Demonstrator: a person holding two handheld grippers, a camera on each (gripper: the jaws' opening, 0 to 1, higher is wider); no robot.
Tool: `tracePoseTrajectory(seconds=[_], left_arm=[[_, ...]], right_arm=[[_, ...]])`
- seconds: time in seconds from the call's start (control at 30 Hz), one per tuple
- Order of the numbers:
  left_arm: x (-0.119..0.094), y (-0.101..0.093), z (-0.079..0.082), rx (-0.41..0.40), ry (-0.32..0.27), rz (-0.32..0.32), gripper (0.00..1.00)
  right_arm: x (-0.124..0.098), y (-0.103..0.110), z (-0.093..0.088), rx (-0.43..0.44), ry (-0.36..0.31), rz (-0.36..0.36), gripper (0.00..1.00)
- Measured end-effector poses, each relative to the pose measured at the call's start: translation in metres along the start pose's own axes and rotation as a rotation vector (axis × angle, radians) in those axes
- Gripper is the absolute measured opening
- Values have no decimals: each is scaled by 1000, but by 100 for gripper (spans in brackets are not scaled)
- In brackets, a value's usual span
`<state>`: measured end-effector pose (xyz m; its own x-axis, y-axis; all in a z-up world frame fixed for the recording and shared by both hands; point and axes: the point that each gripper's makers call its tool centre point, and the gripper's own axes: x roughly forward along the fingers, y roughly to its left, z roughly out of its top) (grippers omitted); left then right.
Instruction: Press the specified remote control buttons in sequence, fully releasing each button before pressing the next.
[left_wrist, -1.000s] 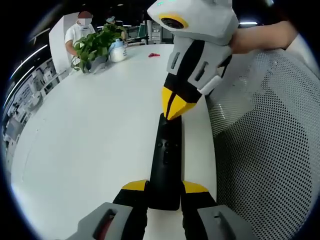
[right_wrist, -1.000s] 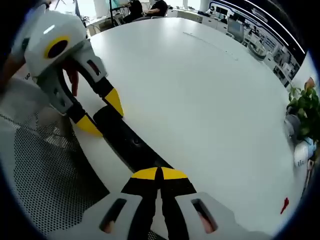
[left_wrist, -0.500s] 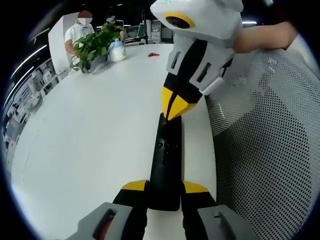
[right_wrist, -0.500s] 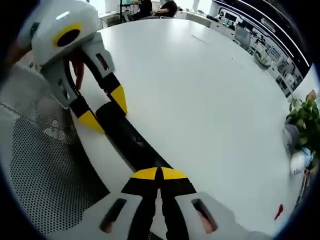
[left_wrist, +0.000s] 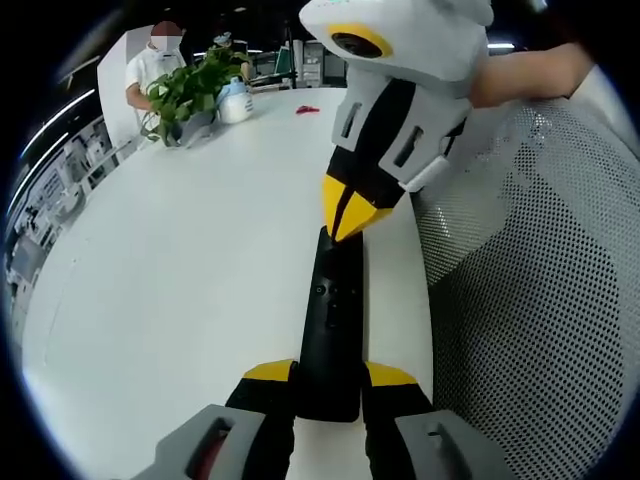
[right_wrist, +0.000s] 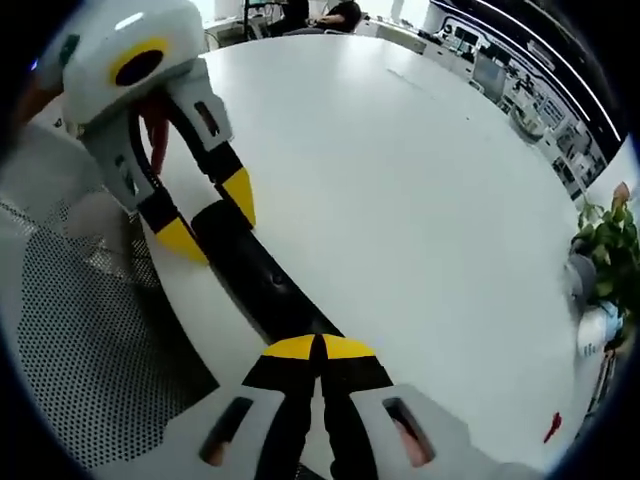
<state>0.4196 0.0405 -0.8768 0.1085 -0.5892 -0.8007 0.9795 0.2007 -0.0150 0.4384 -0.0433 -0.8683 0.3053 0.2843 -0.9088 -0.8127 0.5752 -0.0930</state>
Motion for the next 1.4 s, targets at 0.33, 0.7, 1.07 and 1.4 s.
tracePoseTrajectory(seconds=[0.33, 0.7, 1.07, 1.4], left_arm=[[0, 1, 0, 7, 2, -3, 25], [0, 0, 0, 10, 3, -5, 25], [0, 0, 0, 7, 2, -4, 25], [0, 0, 0, 4, 0, -3, 25]], right_arm=[[-2, 3, 8, 139, -41, 61, 0], [-2, 11, 12, 232, -66, 124, 0], [2, 17, 9, 130, -35, 102, 0], [2, 15, 9, 179, -48, 115, 0]])
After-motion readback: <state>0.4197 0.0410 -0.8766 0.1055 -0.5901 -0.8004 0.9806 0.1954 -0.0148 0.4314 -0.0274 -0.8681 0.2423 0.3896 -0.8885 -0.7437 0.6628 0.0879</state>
